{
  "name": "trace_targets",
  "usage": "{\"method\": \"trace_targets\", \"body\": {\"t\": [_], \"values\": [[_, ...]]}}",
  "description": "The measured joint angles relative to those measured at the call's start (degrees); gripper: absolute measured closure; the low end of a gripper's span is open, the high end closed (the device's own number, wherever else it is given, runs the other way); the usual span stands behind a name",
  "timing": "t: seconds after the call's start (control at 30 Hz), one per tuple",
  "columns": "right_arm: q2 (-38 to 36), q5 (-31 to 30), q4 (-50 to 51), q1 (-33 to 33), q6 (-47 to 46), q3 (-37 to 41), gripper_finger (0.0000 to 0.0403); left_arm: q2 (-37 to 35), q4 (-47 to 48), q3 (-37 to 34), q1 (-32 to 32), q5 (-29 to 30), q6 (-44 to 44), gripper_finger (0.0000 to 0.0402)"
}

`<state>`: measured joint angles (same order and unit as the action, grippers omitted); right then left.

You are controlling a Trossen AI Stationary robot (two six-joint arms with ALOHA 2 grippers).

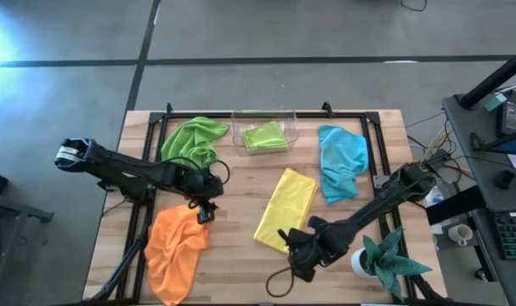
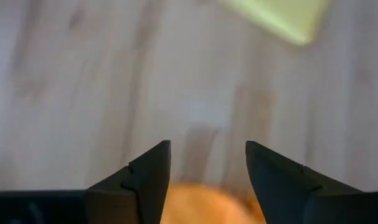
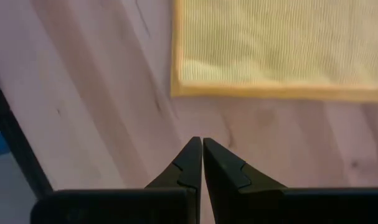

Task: Fold microfiber towels
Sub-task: Fold the yellow microfiber towel

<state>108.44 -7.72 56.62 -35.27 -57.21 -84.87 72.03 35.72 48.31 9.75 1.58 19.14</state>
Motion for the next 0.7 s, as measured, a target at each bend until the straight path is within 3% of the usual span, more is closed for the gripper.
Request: {"method": "trace_targets", "body": {"t": [0.27, 0.57, 0.7], "values": [[0.44, 0.59, -1.48, -2.62, -6.35, 0.89, 0.039, 5.85, -17.15, 1.22, 4.91, -2.14, -17.92, 0.0208], [0.48, 0.39, -2.58, -2.47, -2.85, 1.27, 0.039, 16.49, -20.71, 5.39, 6.13, -1.86, -22.94, 0.0208], [0.48, -2.5, -2.66, -2.46, -2.6, 1.85, 0.039, 20.62, -20.69, 7.83, 6.36, -1.44, -23.02, 0.0208]]}}
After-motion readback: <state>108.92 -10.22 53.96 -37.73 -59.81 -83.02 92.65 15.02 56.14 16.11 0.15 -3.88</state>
